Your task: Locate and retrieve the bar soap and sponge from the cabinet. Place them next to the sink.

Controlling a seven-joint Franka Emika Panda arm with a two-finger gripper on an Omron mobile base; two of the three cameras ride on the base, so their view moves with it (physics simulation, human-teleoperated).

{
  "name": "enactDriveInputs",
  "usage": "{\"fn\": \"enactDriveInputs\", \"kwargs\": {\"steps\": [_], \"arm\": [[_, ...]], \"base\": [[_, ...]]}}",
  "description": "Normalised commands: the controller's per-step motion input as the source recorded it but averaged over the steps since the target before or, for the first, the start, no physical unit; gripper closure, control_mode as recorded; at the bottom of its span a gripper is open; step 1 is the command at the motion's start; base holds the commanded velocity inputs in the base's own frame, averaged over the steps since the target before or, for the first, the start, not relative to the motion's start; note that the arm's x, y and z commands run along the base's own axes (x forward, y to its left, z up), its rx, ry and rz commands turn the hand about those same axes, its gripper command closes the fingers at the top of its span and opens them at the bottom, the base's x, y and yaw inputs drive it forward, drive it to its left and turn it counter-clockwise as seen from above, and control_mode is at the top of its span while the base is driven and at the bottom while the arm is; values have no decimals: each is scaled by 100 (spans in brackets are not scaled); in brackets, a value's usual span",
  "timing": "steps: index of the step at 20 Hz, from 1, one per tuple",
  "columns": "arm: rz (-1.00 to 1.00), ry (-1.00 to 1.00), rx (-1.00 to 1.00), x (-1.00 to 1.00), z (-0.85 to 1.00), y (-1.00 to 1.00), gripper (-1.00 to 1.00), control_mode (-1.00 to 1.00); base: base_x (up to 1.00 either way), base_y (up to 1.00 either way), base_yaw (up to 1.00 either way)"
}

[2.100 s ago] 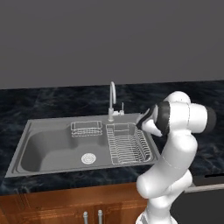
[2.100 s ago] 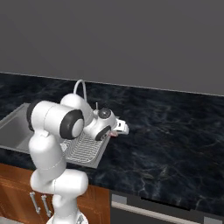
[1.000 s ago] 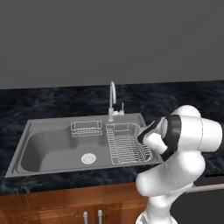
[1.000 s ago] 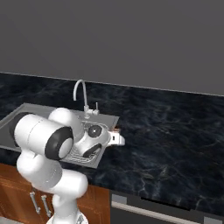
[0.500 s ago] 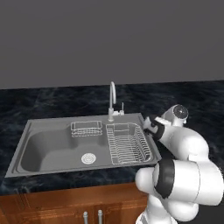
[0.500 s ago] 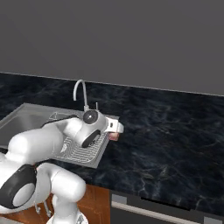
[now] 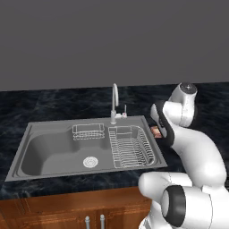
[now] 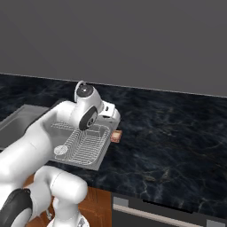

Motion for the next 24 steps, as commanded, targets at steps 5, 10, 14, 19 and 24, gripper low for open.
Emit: {"fn": "enactDriveInputs", "kwargs": {"steps": [5, 10, 14, 19, 24], "arm": [[1, 9, 0, -70, 41, 19, -100, -100], [3, -4, -3, -79, 38, 22, -100, -100], [0, -6, -3, -82, 25, 23, -100, -100], [-8, -2, 0, -84, 6, 8, -100, -100], [-13, 0, 0, -77, 0, 1, -100, -100]], "base": [[0, 0, 0], [0, 0, 0], [0, 0, 0], [0, 0, 0], [0, 0, 0]]}}
